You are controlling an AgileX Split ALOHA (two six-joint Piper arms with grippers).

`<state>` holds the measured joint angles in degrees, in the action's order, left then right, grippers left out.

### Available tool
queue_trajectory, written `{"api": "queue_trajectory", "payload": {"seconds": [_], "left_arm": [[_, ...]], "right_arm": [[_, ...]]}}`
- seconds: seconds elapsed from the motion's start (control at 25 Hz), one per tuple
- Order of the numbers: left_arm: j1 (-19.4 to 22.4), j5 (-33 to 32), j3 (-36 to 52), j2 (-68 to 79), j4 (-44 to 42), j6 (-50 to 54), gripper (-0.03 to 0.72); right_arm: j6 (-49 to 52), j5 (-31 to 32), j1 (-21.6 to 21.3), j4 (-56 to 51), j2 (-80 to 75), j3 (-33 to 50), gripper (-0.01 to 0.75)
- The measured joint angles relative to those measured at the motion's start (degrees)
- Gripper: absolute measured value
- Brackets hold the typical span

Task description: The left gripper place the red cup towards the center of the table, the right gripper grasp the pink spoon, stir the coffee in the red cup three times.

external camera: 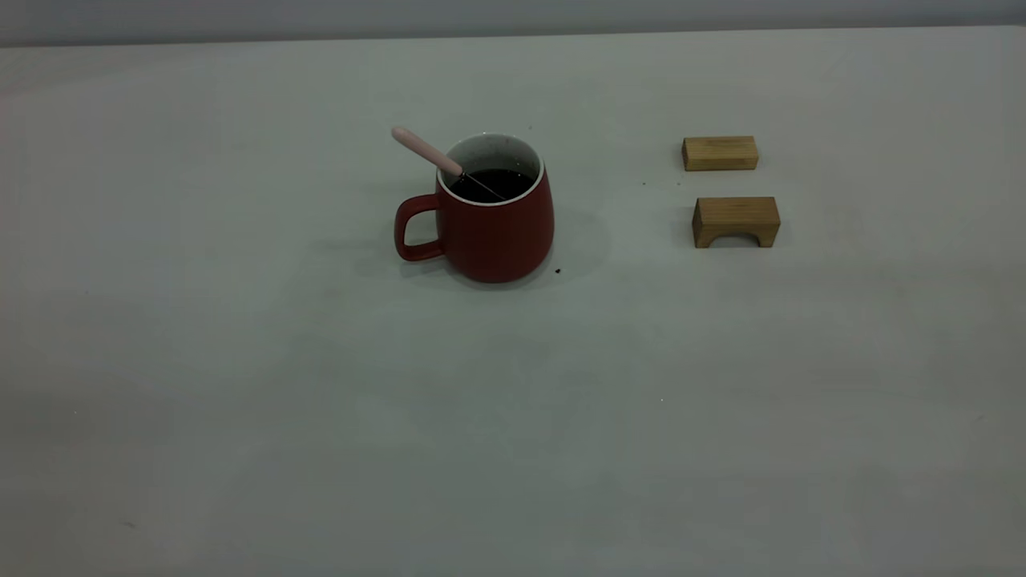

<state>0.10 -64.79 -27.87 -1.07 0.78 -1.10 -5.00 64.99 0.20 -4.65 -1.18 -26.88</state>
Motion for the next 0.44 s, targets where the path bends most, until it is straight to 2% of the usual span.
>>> {"api": "queue_trajectory", "payload": {"seconds": [0.44], "left_arm": [[0.0, 0.0, 0.0, 0.0, 0.0, 0.0, 0.245]], "right_arm": [[0.0, 0.0, 0.0, 0.0, 0.0, 0.0, 0.244]]}}
